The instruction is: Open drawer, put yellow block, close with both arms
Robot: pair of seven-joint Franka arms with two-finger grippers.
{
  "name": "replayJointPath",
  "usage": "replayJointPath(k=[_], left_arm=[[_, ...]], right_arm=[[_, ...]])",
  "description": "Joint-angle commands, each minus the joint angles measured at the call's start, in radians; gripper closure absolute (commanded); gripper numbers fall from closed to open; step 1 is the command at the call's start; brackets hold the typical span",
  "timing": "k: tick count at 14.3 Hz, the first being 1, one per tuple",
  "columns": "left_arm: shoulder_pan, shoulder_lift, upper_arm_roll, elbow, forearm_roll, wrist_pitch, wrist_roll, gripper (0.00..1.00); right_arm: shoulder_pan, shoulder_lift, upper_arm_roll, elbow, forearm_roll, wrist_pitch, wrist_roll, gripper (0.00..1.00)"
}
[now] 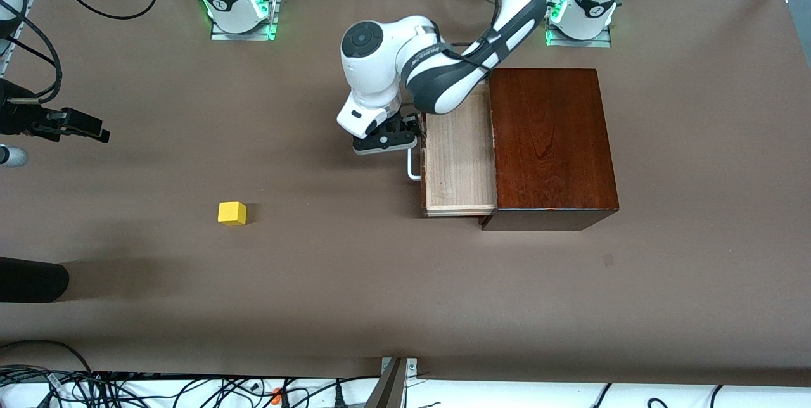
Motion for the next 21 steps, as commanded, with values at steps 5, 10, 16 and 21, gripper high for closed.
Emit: replayJointPath(k=[5, 10, 16, 21], left_arm=[[0.211, -0.274, -0.009, -0.045, -0.275, -0.243, 0.334, 0.0], [0.348, -0.36, -0.009, -0.073, -0.296, -0.264, 0.402, 0.0], [0.449, -0.461, 0.114, -0.091, -0.415, -0.341, 0.677, 0.0], [0.396, -0.643, 0.36, -0.252, -0.487, -0.364, 0.958, 0.0]], right_arm=[[-0.008, -0.004, 0.001, -0.004, 0.018, -0.008, 0.003, 0.0], [-0.008, -0.004, 0.005, -0.001, 0.02, -0.031, 0.005, 0.0], [0.002, 0.065, 0.014, -0.004, 0.032, -0.04, -0.002, 0.0], [0.079, 0.146, 0.014, -0.016, 0.032, 0.059, 0.006, 0.0]])
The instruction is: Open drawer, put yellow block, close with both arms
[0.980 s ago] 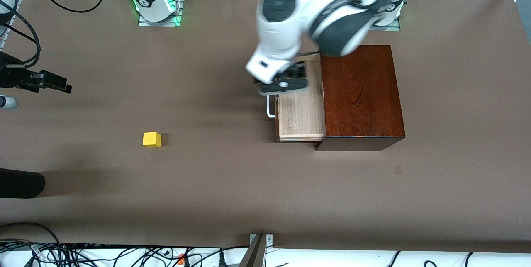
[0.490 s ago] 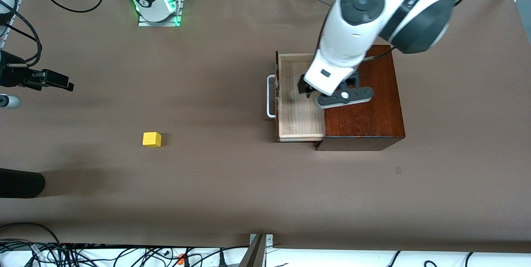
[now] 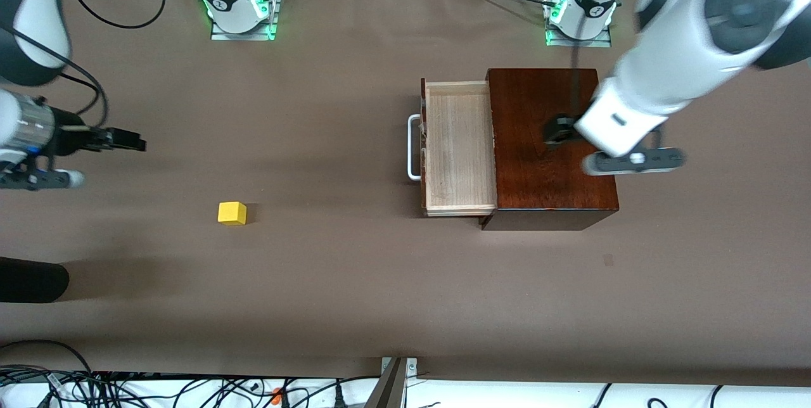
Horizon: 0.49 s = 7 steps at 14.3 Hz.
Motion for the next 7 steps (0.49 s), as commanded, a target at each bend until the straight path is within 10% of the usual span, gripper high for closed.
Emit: replayJointPath(k=[1, 7], left_arm=[[-0.048, -0.156, 0.122, -0.177, -0.025, 0.014, 0.146, 0.0], [-0.048, -0.21, 0.277, -0.213, -0.025, 0.0, 0.414, 0.0]], right_arm=[[0.045, 0.034, -0.001, -0.015, 0.014, 0.088, 0.007, 0.0], [0.157, 0.08, -0.001, -0.271, 0.005, 0.521, 0.103, 0.0]])
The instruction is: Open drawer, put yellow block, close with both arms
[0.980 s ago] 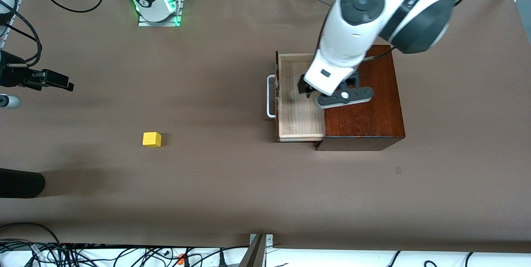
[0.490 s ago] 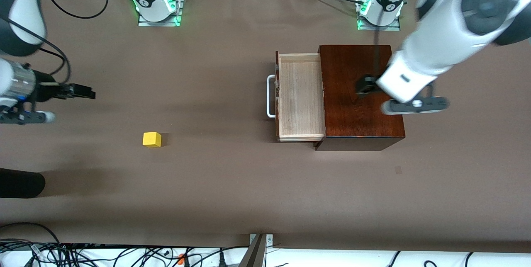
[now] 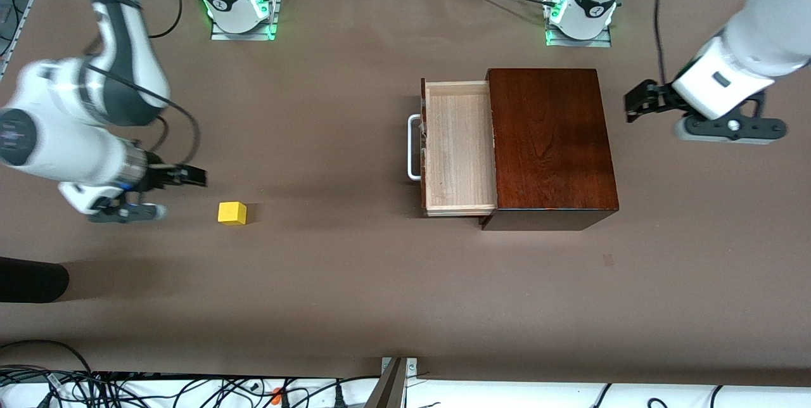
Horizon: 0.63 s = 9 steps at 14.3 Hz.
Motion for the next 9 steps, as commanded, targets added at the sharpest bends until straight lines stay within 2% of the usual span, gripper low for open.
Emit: replayJointPath(k=[1, 3, 6, 9], left_arm=[[-0.012, -0.031, 0.066, -0.026, -0.023, -0.008, 0.146, 0.0], [-0.003, -0.031, 0.065, -0.019, -0.023, -0.016, 0.151, 0.0], [-0.003, -0.031, 0.06, -0.004, -0.023, -0.034, 0.149, 0.0], [-0.003, -0.031, 0.057, -0.003, -0.023, -0.034, 0.149, 0.0]], right_arm=[[0.028, -0.016, -0.006, -0.192, -0.005, 0.255, 0.003, 0.0], [0.03, 0.004, -0.006, -0.267, -0.006, 0.421, 0.001, 0.0], [0.03, 0.05, -0.008, -0.304, -0.007, 0.559, 0.001, 0.0], [0.05, 0.131, -0.008, -0.345, -0.006, 0.778, 0.002, 0.0]])
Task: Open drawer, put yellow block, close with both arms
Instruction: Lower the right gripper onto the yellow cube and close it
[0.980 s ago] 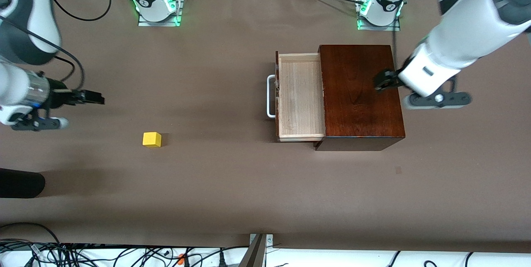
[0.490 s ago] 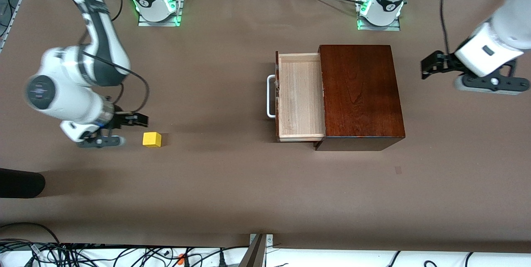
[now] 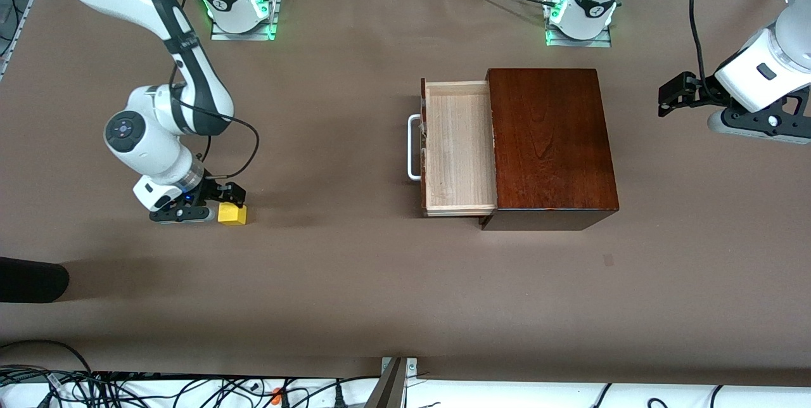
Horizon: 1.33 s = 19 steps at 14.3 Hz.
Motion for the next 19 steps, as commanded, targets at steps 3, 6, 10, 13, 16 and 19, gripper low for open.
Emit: replayJointPath(k=[3, 6, 10, 13, 16, 19], left_arm=[[-0.003, -0.016, 0.005, 0.015, -0.025, -0.018, 0.019, 0.0], [-0.003, -0.011, 0.006, 0.038, -0.028, -0.023, 0.005, 0.0], [-0.003, -0.011, 0.002, 0.044, -0.026, -0.021, 0.007, 0.0], [-0.003, -0.011, 0.002, 0.044, -0.026, -0.02, 0.01, 0.0], [-0.003, -0.011, 0.004, 0.044, -0.026, -0.018, 0.011, 0.0], [-0.003, -0.011, 0.002, 0.046, -0.026, -0.017, 0.01, 0.0]], right_arm=[[0.02, 0.085, -0.006, -0.048, -0.003, 0.214, -0.01, 0.0], [0.016, 0.088, -0.01, -0.048, -0.003, 0.216, -0.07, 0.5], [0.018, 0.071, -0.012, -0.039, -0.003, 0.207, -0.079, 0.88], [0.02, 0.031, -0.012, 0.018, -0.002, 0.078, -0.072, 0.91], [0.026, 0.019, -0.006, 0.197, 0.0, -0.217, -0.009, 0.91], [0.078, 0.031, -0.004, 0.382, 0.001, -0.477, 0.201, 0.91]])
